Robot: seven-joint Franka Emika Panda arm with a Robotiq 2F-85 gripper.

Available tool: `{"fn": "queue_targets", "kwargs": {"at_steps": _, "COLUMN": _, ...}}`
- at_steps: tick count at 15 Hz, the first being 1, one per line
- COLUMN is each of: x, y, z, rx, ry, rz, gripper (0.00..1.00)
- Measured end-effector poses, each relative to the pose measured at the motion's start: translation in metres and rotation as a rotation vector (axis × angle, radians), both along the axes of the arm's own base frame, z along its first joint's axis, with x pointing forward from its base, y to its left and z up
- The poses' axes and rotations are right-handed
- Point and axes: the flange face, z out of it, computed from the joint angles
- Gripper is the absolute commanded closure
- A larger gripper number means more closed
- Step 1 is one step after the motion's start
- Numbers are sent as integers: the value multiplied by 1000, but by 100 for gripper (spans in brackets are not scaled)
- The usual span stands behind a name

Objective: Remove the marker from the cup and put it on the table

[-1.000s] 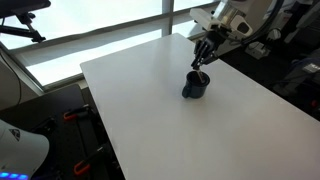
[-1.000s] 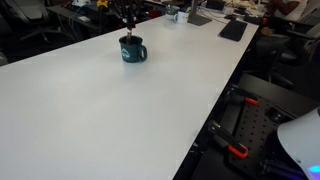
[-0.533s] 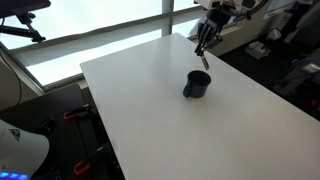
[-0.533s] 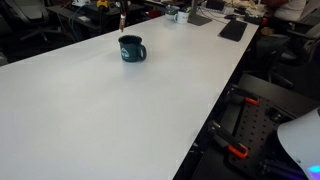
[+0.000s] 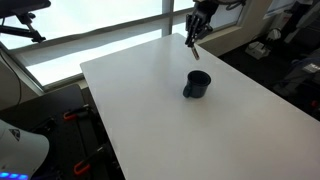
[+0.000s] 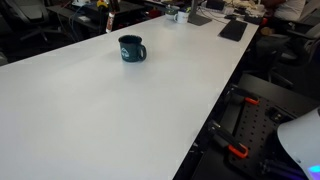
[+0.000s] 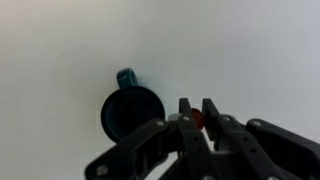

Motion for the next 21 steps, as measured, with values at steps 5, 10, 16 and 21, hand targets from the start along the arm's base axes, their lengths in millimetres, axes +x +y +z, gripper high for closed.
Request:
{"fn": "queue_targets", "kwargs": {"at_steps": 5, "x": -5, "y": 25, "z": -14, "rx": 40, "ry": 33, "rz": 111, "gripper": 96}}
{"fn": "queue_targets", "kwargs": {"at_steps": 10, "x": -11, "y": 24, "z": -52, "rx": 61, "ry": 117, "rz": 140, "gripper": 96}}
{"fn": "queue_targets", "kwargs": {"at_steps": 16, "x": -11, "y": 5, "z": -107, "rx": 72, "ry": 190, "rz": 104, "gripper": 96}}
{"fn": "queue_targets", "kwargs": {"at_steps": 21, "x": -8, "y": -12, "z": -138, "rx": 78, "ry": 231, "rz": 72, "gripper": 96}}
